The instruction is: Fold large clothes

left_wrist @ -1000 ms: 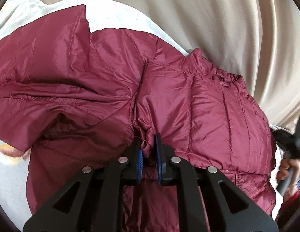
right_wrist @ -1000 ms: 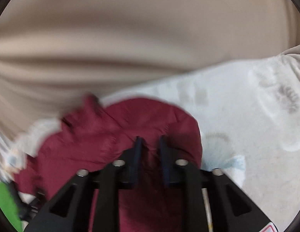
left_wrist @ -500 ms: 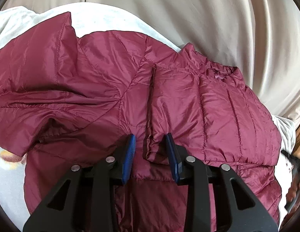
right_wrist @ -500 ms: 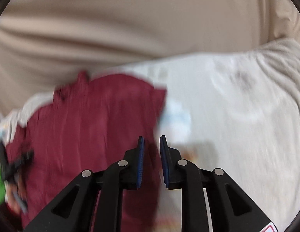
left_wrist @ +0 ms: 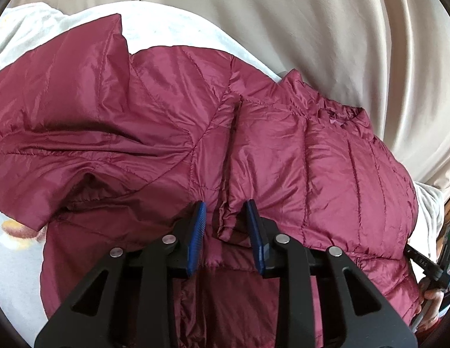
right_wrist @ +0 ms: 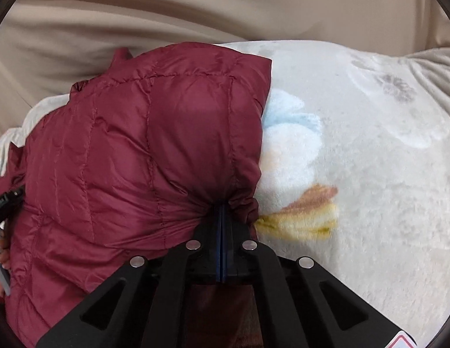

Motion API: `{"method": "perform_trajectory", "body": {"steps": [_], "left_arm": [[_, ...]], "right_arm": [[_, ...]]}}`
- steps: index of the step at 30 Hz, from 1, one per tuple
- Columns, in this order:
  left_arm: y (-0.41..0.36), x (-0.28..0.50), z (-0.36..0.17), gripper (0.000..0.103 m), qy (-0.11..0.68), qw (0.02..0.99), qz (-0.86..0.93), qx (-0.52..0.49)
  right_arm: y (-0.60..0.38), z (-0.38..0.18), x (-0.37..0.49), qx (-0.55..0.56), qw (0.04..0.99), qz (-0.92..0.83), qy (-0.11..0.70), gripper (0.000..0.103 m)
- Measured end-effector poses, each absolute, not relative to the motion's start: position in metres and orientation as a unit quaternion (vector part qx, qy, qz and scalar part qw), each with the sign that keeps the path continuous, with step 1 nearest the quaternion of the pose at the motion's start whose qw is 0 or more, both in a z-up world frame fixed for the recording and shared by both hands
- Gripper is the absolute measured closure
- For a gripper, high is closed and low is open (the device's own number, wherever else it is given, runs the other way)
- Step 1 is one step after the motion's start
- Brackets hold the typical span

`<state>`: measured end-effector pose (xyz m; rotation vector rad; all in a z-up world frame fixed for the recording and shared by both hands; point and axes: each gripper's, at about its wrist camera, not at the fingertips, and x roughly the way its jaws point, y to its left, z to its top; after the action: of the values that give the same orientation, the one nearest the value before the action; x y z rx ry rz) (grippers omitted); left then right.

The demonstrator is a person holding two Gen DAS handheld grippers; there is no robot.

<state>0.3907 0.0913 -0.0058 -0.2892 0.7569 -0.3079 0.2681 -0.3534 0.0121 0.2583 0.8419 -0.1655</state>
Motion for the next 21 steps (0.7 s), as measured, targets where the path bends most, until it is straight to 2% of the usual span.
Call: {"method": "perform_trajectory", "body": {"steps": [5,6,8,9,10,11,14,15,16,18,20,21], "left_arm": [[0.113,0.382,0.000,0.075,0.353,0.906,-0.146,-0.182],[0.125,0.375,0.004,0.072,0.348,0.904,-0.145,-0.200],[0.155,0.362,0.015,0.056,0.338,0.905,-0.125,-0.226],[0.174,0.355,0.020,0.043,0.330,0.907,-0.108,-0.237],[0.195,0.348,0.025,0.035,0.320,0.911,-0.085,-0.247],[0.223,0.342,0.031,0.033,0.310,0.915,-0.050,-0.254],[0.305,0.337,0.040,0.031,0.300,0.916,0.053,-0.260],[0.326,0.336,0.040,0.031,0.296,0.914,0.078,-0.266],[0.351,0.335,0.040,0.031,0.291,0.911,0.106,-0.273],[0.403,0.337,0.034,0.031,0.286,0.899,0.167,-0.286],[0.442,0.342,0.022,0.031,0.288,0.883,0.208,-0.306],[0.455,0.344,0.016,0.034,0.291,0.877,0.213,-0.317]], "right_arm": [[-0.338,0.014,0.272,0.076,0.903,-0.107,0.410,0.103],[-0.337,0.014,0.273,0.073,0.903,-0.108,0.410,0.103],[-0.337,0.016,0.271,0.081,0.903,-0.104,0.408,0.103],[-0.340,0.015,0.271,0.088,0.904,-0.101,0.407,0.103],[-0.343,0.015,0.270,0.096,0.904,-0.096,0.405,0.103],[-0.346,0.014,0.270,0.104,0.904,-0.092,0.404,0.103],[-0.346,0.028,0.259,0.101,0.906,-0.110,0.396,0.103],[-0.343,0.036,0.249,0.096,0.909,-0.118,0.387,0.098],[-0.334,0.050,0.237,0.087,0.917,-0.119,0.371,0.088],[-0.318,0.062,0.222,0.077,0.924,-0.103,0.360,0.087],[-0.298,0.068,0.206,0.073,0.927,-0.074,0.361,0.079],[-0.289,0.067,0.200,0.076,0.926,-0.061,0.365,0.078]]}}
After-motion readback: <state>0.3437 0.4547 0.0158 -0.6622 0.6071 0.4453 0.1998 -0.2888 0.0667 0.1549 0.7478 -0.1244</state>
